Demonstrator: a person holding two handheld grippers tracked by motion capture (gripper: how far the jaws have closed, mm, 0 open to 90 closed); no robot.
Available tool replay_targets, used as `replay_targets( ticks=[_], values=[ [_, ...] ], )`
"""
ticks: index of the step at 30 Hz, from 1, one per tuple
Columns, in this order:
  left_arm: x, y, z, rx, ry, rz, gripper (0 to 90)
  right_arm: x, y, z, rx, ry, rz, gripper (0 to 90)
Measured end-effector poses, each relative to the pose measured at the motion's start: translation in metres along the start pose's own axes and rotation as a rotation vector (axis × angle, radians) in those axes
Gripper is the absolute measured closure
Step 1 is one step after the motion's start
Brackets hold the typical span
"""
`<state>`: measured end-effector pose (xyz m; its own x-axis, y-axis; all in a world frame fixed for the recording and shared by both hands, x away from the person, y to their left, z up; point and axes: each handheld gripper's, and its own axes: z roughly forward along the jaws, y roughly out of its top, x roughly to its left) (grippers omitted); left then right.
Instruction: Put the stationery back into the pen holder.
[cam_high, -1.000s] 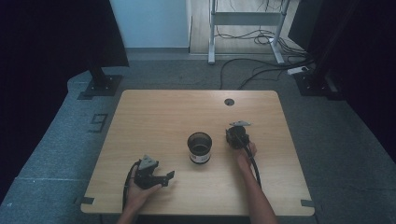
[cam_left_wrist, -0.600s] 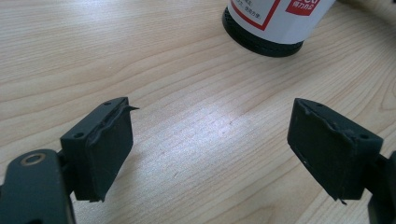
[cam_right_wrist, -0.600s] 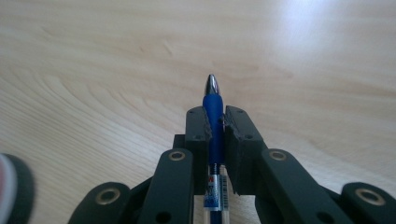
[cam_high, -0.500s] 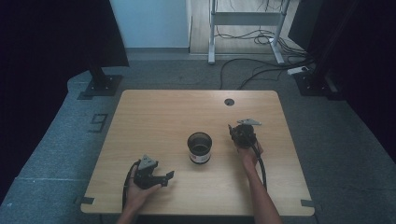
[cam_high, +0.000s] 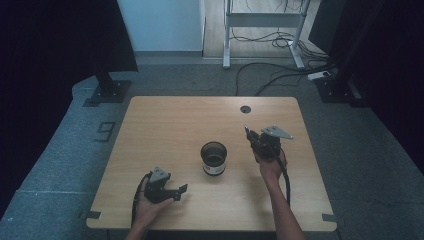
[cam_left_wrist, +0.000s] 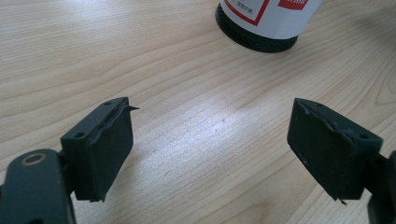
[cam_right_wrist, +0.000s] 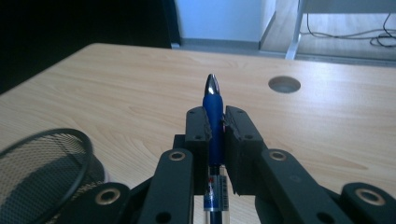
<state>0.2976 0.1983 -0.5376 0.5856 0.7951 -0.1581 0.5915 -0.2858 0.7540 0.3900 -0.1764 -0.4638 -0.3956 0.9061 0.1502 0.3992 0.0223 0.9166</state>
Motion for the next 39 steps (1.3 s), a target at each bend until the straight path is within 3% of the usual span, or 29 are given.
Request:
replay_targets(
  ticks=[17,39],
  values=[
    [0.0,-0.001,0.001,0.01,-0.006,0.006,14.9,0.021,0.024,-0.023,-0.096,0.059,-0.035,78.3],
    [-0.001,-0.001,0.002,0.024,-0.02,0.012,15.0,0.053,0.051,-0.019,-0.138,0.1,-0.094,78.3]
  ],
)
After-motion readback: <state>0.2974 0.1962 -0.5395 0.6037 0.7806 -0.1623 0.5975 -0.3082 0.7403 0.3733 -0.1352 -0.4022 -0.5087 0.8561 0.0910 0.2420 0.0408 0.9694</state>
